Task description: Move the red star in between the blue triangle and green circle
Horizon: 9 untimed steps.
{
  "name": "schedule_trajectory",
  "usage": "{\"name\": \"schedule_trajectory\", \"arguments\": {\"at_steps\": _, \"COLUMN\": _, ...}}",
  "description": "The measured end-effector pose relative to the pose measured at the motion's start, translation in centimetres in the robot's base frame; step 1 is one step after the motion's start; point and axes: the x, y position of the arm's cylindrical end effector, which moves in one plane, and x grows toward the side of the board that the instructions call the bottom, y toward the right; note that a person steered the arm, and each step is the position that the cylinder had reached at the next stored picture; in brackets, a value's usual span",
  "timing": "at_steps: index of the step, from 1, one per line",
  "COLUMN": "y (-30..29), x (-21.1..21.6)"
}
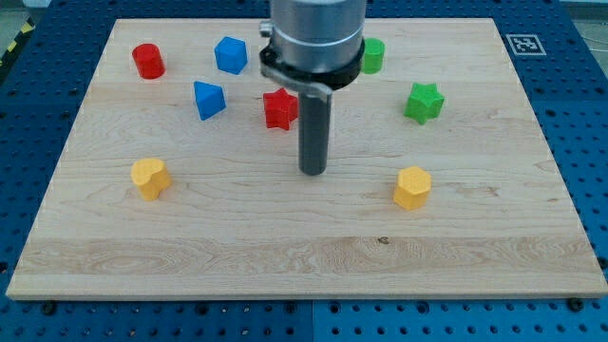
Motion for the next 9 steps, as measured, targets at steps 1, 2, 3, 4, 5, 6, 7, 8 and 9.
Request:
{"name": "schedule_trajectory", "arguments": {"at_steps": 1, "y": -1.6, "x": -3.1}}
{"name": "schedule_trajectory", "arguments": {"at_steps": 2, "y": -1.8, "x": -5.0}}
{"name": "schedule_trajectory", "arguments": {"at_steps": 3, "y": -1.8, "x": -5.5}}
{"name": "schedule_trajectory", "arguments": {"at_steps": 4, "y": -2.8, "x": -5.6}}
{"name": "schedule_trajectory", "arguments": {"at_steps": 5, "y": -4.3, "x": -5.4}}
{"name": "schedule_trajectory", "arguments": {"at_steps": 6, "y": -5.4, "x": -7.0}}
{"name": "schedule_trajectory", "arguments": {"at_steps": 7, "y": -5.3, "x": -9.0}}
{"name": "schedule_trajectory", "arguments": {"at_steps": 8, "y": -2.6, "x": -9.2}}
{"name": "schedule_trajectory", "arguments": {"at_steps": 9, "y": 1.0, "x": -8.8}}
